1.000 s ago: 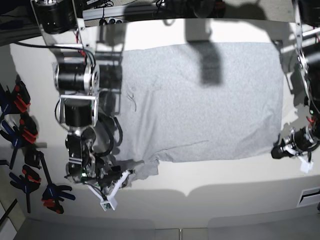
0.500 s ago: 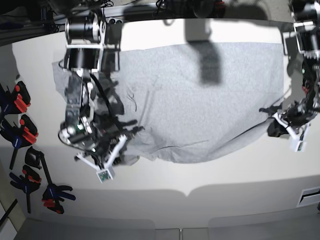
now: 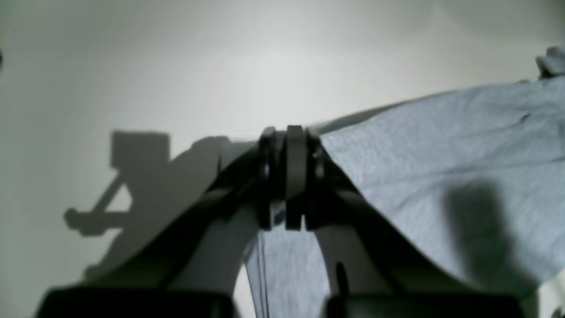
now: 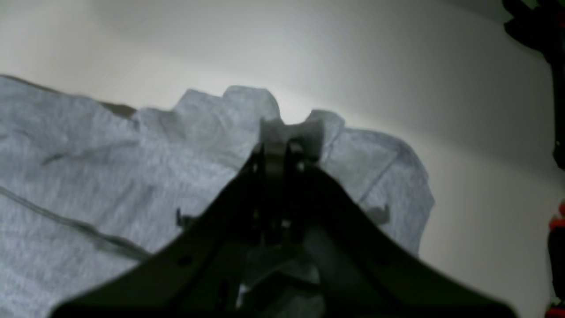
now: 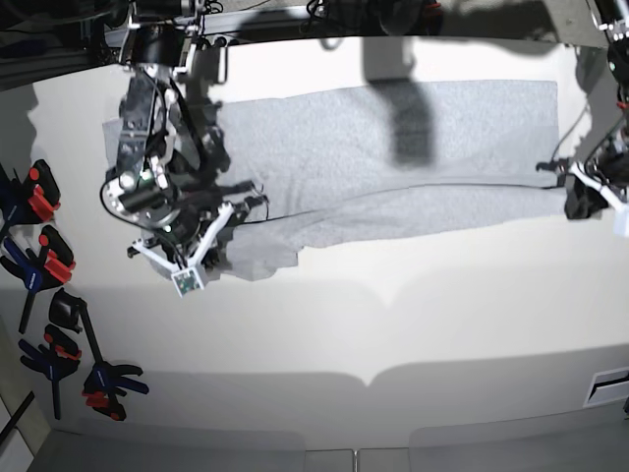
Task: Fold the T-shirt properly
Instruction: 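Fold the held edge over the shirt toward the collar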
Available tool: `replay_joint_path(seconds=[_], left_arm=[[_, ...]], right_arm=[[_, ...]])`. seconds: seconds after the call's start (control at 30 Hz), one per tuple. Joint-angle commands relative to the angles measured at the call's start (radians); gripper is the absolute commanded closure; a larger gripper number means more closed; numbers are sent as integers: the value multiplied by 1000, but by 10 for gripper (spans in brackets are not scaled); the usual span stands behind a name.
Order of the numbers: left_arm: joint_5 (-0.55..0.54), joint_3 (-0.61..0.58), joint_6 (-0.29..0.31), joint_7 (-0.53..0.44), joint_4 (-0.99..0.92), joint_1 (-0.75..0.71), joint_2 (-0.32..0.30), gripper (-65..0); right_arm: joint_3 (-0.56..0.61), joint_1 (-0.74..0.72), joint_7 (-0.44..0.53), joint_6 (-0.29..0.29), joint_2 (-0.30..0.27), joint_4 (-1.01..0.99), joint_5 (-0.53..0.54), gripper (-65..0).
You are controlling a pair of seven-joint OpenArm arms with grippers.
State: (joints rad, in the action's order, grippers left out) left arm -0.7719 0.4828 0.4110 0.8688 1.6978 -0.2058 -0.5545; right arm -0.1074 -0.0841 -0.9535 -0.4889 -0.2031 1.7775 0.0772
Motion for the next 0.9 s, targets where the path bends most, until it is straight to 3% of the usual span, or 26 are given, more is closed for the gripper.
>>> replay_joint_path(seconds=[0.0, 0.4, 0.57, 0.87], left_arm=[[-10, 8, 0, -24, 17, 2, -22, 0], [-15, 9, 0, -1, 17, -30, 0, 0], [-20, 18, -1, 0, 18, -53, 0, 0], [-79, 134, 0, 20, 85, -188, 24, 0]], right_arm=[[-4, -5, 10, 7, -13, 35, 5, 0], [-13, 127, -9, 8, -13, 86, -48, 0], [-86, 155, -15, 9, -13, 86, -47, 0], [-190, 174, -39, -8, -13, 86, 13, 0]])
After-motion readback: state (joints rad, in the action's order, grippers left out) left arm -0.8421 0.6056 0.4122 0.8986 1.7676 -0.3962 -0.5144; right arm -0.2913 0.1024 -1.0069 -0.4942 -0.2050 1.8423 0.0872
